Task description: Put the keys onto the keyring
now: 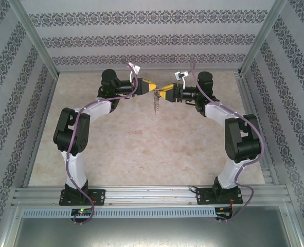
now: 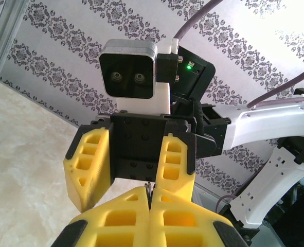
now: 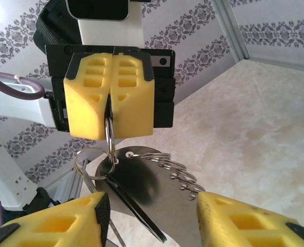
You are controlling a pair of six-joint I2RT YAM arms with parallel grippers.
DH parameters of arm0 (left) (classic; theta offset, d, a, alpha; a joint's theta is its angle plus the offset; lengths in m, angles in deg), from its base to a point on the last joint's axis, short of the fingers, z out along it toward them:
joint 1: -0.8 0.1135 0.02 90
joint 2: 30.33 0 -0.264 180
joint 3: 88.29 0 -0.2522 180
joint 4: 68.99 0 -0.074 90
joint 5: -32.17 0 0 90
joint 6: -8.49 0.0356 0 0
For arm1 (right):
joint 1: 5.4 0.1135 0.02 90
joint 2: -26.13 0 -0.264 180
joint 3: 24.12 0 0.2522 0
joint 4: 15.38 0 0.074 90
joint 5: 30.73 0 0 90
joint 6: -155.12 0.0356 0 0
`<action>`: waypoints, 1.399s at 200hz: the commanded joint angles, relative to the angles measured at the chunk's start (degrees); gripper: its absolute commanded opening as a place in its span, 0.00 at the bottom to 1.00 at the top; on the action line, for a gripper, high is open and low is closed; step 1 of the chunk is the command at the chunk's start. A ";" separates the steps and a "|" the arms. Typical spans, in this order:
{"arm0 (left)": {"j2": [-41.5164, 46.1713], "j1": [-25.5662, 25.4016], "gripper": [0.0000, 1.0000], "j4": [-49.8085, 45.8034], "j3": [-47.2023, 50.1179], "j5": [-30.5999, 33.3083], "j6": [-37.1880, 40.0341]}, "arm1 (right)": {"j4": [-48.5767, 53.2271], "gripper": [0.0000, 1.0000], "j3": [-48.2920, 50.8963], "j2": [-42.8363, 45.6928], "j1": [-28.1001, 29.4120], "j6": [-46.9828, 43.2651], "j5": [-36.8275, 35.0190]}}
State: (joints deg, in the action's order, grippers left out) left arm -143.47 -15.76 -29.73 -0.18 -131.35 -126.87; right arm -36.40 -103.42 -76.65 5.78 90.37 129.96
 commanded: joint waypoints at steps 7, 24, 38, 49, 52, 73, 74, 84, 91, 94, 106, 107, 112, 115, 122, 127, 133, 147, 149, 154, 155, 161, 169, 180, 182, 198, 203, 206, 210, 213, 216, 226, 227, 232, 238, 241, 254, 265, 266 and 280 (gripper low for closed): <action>0.36 -0.55 0.00 3.96 -2.12 -1.60 -0.61 | -4.73 0.40 -0.70 -0.75 0.65 1.54 3.73; 0.29 -0.51 0.00 4.10 -2.21 -1.50 -0.69 | -5.24 0.27 -0.51 -0.75 0.68 1.98 4.06; 0.21 -0.51 0.00 4.44 -2.18 -1.53 -0.95 | -5.47 0.18 -0.39 -0.84 0.65 2.32 4.18; 0.20 -0.49 0.00 4.55 -2.20 -1.42 -1.02 | -5.35 0.12 -0.54 -0.93 0.69 2.53 4.36; 0.20 -0.49 0.00 4.62 -2.20 -1.44 -0.97 | -5.38 0.11 -0.52 -0.99 0.69 2.59 4.37; 0.20 -0.54 0.00 5.06 -1.98 -0.84 -1.04 | -5.03 0.01 -0.31 -1.05 0.69 2.74 4.35; 0.20 -0.56 0.00 5.12 -2.01 -0.84 -1.04 | -4.98 0.01 -0.26 -1.08 0.69 2.76 4.36; 0.20 -0.55 0.00 5.40 -1.90 -0.45 -1.05 | -4.81 0.00 0.09 -1.09 0.69 2.81 4.27; 0.28 -0.52 0.00 5.39 -1.76 -0.13 -0.91 | -4.68 0.00 0.35 -1.10 0.68 2.86 4.19; 0.27 -0.54 0.00 5.36 -1.76 -0.07 -0.83 | -4.67 0.00 0.51 -1.06 0.68 2.87 4.03; 0.37 -0.56 0.00 5.18 -1.65 0.34 -0.56 | -4.67 0.00 1.29 -0.93 0.62 2.73 3.56; 0.42 -0.53 0.00 5.13 -1.62 0.36 -0.49 | -4.63 0.00 1.38 -0.93 0.61 2.80 3.57; 0.52 -0.51 0.00 4.93 -1.59 0.55 -0.27 | -4.66 0.00 1.67 -0.78 0.53 2.70 3.27; 0.58 -0.55 0.00 4.84 -1.52 0.63 -0.13 | -4.65 0.00 1.91 -0.71 0.59 2.77 3.16; 0.85 -0.53 0.00 4.48 -1.37 1.08 0.45 | -4.40 0.00 2.35 -0.58 0.54 2.62 2.69; 1.13 -0.51 0.00 3.96 -1.25 1.26 0.86 | -4.25 0.00 2.68 -0.45 0.43 2.53 2.29; 1.42 -0.50 0.00 3.23 -1.06 1.56 1.68 | -4.28 0.00 3.05 -0.32 0.42 2.42 1.88; 2.36 -0.49 0.00 1.23 -0.71 2.12 3.66 | -4.56 0.00 3.98 0.01 0.38 2.32 1.27; 2.43 -0.43 0.00 0.89 -0.64 2.19 3.93 | -4.45 0.00 4.11 0.03 0.37 2.31 1.17; 2.71 -0.48 0.00 0.27 -0.55 2.39 4.59 | -4.41 0.00 4.34 0.08 0.49 2.21 1.19; 2.82 -0.45 0.00 0.13 -0.54 2.44 4.72 | -4.37 0.00 4.40 0.10 0.50 2.23 1.15; 3.01 -0.41 0.00 -0.49 -0.45 2.57 5.20 | -4.33 0.00 4.55 0.11 0.67 2.19 1.11; 3.21 -0.46 0.00 -1.02 -0.51 2.44 5.48 | -3.88 0.00 4.75 0.20 0.64 2.00 0.94; 3.18 -0.45 0.00 -1.16 -0.62 2.32 5.52 | -4.10 0.00 5.59 0.79 0.19 1.90 0.13; 3.14 -0.48 0.00 -1.16 -0.62 2.32 5.46 | -4.18 0.00 5.84 0.93 -0.03 1.90 -0.04; 3.03 -0.41 0.00 -0.83 -0.62 2.15 5.10 | -5.04 0.25 7.31 2.07 -1.51 2.18 -0.98; 2.96 -0.41 0.00 -0.81 -0.62 2.02 4.95 | -5.32 0.35 7.56 2.42 -1.91 2.25 -1.03; 3.01 -0.41 0.00 -0.74 -0.64 1.95 4.86 | -5.42 0.40 7.75 2.61 -2.15 2.37 -1.00; 2.89 -0.43 0.00 -0.59 -0.74 1.76 4.68 | -5.54 0.44 7.82 2.86 -2.40 2.34 -0.80; 2.85 -0.43 0.00 -0.43 -0.79 1.72 4.48 | -5.57 0.47 7.95 3.12 -2.54 2.30 -0.74; 2.73 -0.45 0.00 -0.28 -0.79 1.59 4.38 | -5.55 0.48 7.96 3.30 -2.68 2.26 -0.67; 2.47 -0.41 0.00 0.41 -0.88 1.19 3.59 | -5.12 0.52 7.91 3.92 -2.97 1.76 -0.48; 2.52 -0.41 0.00 0.50 -0.88 1.14 3.52 | -5.08 0.52 7.90 3.96 -2.99 1.74 -0.43; 2.47 -0.41 0.00 0.64 -0.94 0.95 3.28 | -5.03 0.52 7.84 4.22 -3.13 1.57 -0.32; 2.33 -0.41 0.00 0.81 -1.00 0.70 3.02 | -4.90 0.54 7.71 4.47 -3.18 1.31 -0.20; 2.32 -0.41 0.00 0.91 -1.05 0.58 2.83 | -4.73 0.54 7.56 4.51 -3.20 1.20 -0.13; 2.18 -0.41 0.00 1.56 -1.07 0.15 2.11 | -4.40 0.55 6.69 4.50 -3.19 0.75 0.04; 1.99 -0.42 0.00 2.16 -1.18 -0.19 1.43 | -4.63 0.56 5.70 4.02 -3.05 0.89 0.40; 1.98 -0.41 0.00 2.26 -1.21 -0.25 1.42 | -4.61 0.56 5.65 3.97 -3.03 0.91 0.49; 1.66 -0.49 0.00 2.86 -1.42 -0.58 0.61 | -4.90 0.57 4.15 3.13 -2.54 1.18 0.93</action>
State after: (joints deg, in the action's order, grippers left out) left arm -143.30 -15.76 -30.87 -0.18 -130.04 -124.47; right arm -39.42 -96.38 -73.94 2.37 93.17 129.20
